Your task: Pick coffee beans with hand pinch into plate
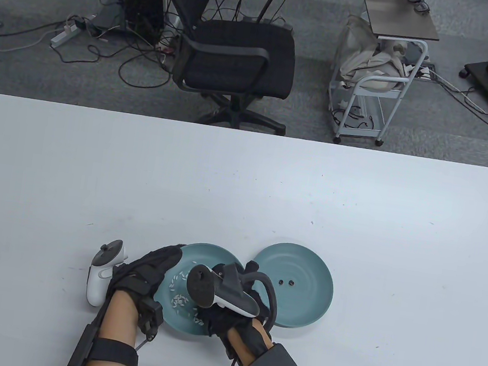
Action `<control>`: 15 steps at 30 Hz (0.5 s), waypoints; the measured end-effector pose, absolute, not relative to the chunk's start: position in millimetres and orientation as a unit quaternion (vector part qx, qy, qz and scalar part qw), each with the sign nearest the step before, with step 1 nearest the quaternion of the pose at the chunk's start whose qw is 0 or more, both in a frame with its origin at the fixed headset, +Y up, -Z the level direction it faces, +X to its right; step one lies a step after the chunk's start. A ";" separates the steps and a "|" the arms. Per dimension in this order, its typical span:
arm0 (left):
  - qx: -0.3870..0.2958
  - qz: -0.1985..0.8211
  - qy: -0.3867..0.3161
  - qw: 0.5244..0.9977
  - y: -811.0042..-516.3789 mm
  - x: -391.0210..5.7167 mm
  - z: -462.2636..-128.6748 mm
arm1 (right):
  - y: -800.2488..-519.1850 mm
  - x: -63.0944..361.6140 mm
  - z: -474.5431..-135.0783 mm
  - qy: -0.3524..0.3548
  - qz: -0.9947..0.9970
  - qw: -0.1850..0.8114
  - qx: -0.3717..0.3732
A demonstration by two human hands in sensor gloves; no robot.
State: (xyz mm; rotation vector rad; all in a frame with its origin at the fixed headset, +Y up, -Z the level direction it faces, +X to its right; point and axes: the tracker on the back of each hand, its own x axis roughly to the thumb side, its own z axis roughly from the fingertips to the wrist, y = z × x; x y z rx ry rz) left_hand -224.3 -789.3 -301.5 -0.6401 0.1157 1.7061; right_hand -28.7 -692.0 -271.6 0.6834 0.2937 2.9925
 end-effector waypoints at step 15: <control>-0.259 0.724 0.039 0.638 -781.6 -222.1 -302.9 | -675.0 -14.6 -274.7 0.033 0.967 0.073 0.241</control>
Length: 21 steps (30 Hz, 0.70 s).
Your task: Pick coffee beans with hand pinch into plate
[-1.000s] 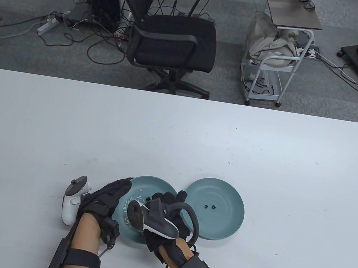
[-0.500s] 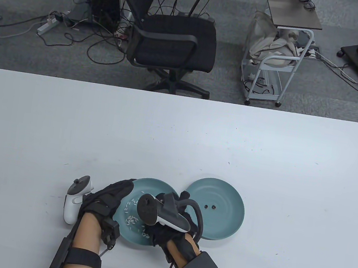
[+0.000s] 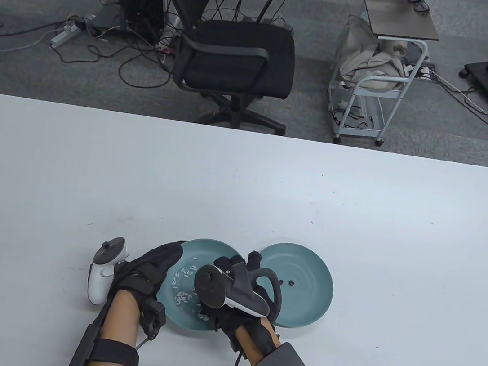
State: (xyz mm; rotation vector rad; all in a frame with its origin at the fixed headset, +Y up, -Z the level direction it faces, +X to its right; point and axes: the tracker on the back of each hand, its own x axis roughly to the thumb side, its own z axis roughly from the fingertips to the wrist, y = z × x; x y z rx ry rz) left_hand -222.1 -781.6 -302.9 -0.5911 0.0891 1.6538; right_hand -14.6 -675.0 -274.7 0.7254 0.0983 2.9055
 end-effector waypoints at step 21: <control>-0.235 0.733 0.057 0.635 -780.1 -225.0 -299.0 | -658.9 94.4 -313.7 0.003 0.981 0.177 0.084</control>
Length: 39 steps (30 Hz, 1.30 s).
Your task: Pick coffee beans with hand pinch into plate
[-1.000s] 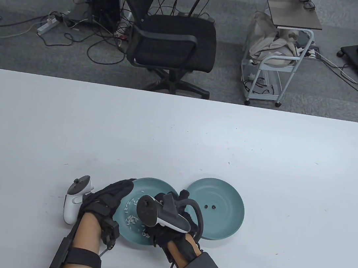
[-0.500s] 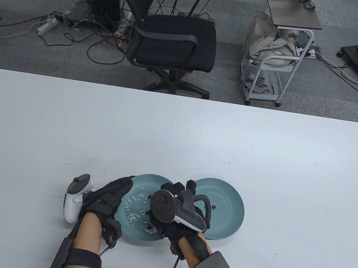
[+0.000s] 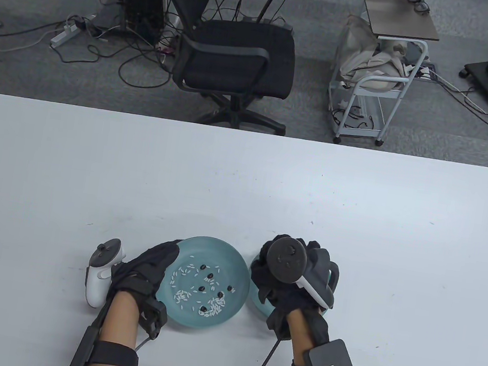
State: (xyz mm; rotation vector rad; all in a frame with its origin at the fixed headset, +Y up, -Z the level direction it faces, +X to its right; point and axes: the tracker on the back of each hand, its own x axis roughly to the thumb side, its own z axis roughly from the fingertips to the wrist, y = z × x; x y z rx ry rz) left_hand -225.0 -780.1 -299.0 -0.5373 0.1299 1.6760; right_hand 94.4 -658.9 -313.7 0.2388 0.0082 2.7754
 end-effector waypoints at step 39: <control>-0.229 0.726 0.079 0.643 -781.6 -227.8 -296.7 | -709.9 122.9 -329.2 0.090 0.995 0.031 -0.031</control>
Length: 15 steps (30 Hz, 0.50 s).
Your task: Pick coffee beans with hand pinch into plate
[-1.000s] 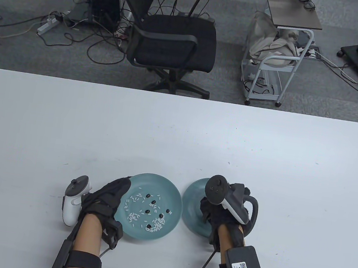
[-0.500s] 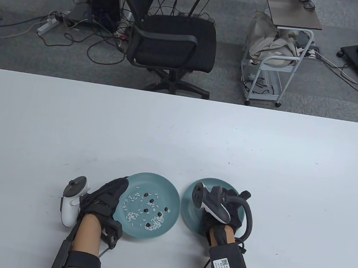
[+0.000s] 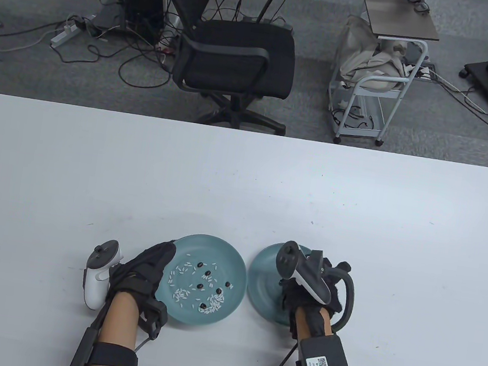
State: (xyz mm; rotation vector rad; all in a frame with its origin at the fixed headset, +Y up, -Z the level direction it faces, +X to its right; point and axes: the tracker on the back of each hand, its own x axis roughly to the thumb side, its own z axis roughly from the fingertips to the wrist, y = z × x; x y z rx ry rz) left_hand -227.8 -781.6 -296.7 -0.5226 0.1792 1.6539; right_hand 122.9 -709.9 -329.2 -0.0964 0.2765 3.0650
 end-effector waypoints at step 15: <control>-0.237 0.721 0.074 0.647 -781.2 -227.3 -296.9 | -672.3 99.5 -315.6 0.011 0.991 0.123 0.051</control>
